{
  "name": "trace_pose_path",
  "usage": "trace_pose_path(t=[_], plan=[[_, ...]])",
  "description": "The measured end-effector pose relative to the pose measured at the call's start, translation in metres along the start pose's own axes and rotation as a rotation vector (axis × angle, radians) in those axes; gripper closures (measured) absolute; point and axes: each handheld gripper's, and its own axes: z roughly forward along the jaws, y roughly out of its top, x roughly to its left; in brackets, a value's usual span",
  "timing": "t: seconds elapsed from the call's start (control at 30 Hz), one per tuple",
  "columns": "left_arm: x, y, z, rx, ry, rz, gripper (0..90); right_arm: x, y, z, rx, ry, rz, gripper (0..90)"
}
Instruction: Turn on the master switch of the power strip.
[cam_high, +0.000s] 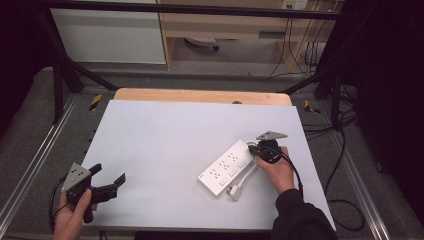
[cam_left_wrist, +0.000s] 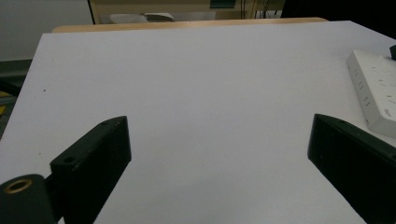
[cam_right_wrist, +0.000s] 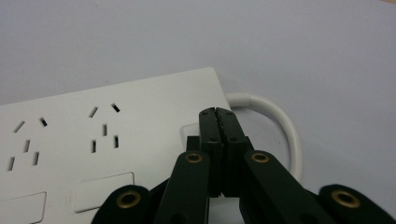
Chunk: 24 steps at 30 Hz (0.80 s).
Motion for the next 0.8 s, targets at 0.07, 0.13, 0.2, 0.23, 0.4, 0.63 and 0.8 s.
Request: trace_pose_path(t=[0.07,0.13,0.2,0.23,0.4,0.63,0.8], plan=[[0.0003,0.0,-0.0002,0.001,0.001,0.001,6.0,0.0001,-0.0007,0.0004,0.0,-0.001,-0.003,90.0],[0.0003,0.0,-0.0003,0.001,0.001,0.001,6.0,0.0,-0.0017,0.0007,-0.004,-0.003,-0.007,90.0],[0.0003,0.0,-0.0002,0.001,0.001,0.001,6.1,0.0004,-0.0022,0.0007,-0.007,-0.003,-0.007,90.0],[0.0002,0.0001,-0.0002,0.001,0.0,0.002,6.1,0.0009,-0.0023,0.0006,-0.006,-0.005,-0.008,90.0],[0.0002,0.0001,-0.0004,0.0,0.001,0.002,6.0,0.0009,-0.0032,0.0,-0.01,-0.005,-0.014,90.0],[-0.0001,0.0001,-0.0002,0.002,0.001,0.003,6.0,-0.0007,-0.0066,-0.001,-0.027,0.002,0.002,90.0],[-0.0001,0.0,0.0,0.001,0.002,0.001,6.0,-0.0005,-0.0064,-0.001,-0.027,0.001,0.005,90.0]])
